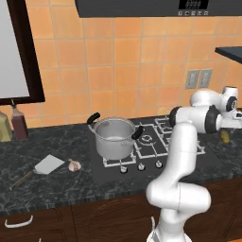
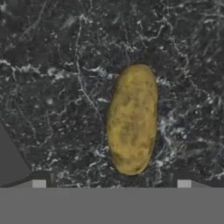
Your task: Put the garlic and potato in the pot. Retrieve the spatula and lightly stir the vegetables in the pot.
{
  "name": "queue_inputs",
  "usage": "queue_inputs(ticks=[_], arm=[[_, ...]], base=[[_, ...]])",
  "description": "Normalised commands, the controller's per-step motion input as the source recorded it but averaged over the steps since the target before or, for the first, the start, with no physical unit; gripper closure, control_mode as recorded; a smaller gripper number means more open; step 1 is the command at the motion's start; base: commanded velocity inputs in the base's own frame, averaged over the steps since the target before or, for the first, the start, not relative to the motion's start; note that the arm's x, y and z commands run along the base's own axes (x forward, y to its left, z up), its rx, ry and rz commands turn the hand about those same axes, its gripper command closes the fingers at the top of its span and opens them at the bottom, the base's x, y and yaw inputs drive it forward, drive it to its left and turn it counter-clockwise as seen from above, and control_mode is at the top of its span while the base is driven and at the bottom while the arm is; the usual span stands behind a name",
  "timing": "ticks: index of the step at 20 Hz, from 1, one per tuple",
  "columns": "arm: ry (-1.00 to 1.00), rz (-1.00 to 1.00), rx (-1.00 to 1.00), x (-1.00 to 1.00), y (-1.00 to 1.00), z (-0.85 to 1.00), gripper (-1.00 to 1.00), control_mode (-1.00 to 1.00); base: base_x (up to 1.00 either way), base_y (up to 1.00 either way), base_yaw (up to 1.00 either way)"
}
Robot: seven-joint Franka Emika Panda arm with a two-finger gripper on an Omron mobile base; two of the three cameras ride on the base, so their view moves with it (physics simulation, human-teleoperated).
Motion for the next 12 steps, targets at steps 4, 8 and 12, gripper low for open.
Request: queue_inputs(ticks=[4, 8, 12], arm=[[0.0, 0.02, 0.0, 0.04, -0.02, -0.65, -1.0, -1.0], [0.0, 0.01, 0.0, 0.0, -0.01, -0.39, -1.0, -1.0], [0.0, 0.01, -0.02, 0.0, 0.0, -0.39, 1.0, -1.0]], base=[[0.0, 0.0, 0.0], [0.0, 0.0, 0.0], [0.0, 0.0, 0.0]])
